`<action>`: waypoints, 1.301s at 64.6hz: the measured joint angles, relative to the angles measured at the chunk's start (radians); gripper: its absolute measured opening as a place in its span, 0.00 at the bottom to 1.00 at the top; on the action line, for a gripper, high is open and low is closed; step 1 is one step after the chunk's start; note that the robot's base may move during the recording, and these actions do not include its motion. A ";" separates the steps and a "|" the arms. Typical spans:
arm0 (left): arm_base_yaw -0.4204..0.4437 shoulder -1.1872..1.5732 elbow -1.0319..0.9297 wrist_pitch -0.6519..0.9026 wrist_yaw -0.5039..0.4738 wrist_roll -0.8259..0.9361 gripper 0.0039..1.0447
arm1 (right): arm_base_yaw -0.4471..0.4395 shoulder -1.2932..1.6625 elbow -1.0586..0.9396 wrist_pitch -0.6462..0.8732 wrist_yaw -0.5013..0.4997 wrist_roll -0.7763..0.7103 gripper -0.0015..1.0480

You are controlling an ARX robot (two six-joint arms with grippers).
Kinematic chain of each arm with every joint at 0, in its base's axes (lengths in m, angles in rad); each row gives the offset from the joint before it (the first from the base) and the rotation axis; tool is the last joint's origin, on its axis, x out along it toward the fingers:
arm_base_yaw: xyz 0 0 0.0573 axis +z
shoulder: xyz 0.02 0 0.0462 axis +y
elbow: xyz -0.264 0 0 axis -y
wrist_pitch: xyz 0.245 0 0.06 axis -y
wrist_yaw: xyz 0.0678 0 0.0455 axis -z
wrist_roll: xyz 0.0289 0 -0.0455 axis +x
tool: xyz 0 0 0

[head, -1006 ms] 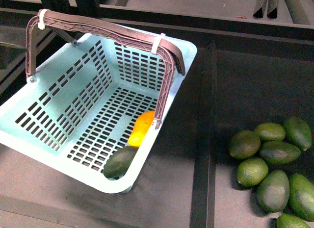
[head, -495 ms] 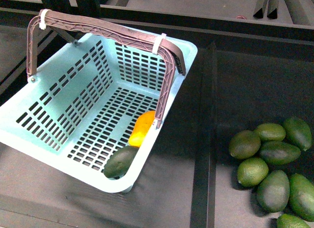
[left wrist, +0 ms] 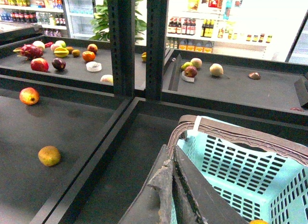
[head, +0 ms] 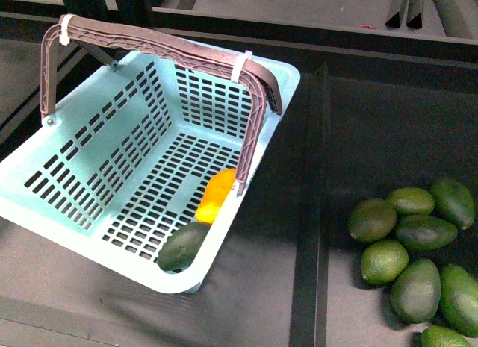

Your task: Pick mango and avocado into basket

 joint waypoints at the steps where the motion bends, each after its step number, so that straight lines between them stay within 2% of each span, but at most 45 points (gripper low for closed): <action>1: 0.000 -0.008 -0.002 -0.006 0.000 0.000 0.02 | 0.000 0.000 0.000 0.000 0.000 0.000 0.92; 36: 0.000 -0.514 -0.047 -0.446 0.000 0.003 0.02 | 0.000 0.000 0.000 0.000 0.000 0.000 0.92; 78: 0.000 -0.814 -0.047 -0.740 0.000 0.003 0.02 | 0.000 0.000 0.000 0.000 0.000 0.000 0.92; 84: 0.000 -0.949 -0.047 -0.903 0.000 0.003 0.02 | 0.000 0.000 0.000 0.000 0.000 0.000 0.92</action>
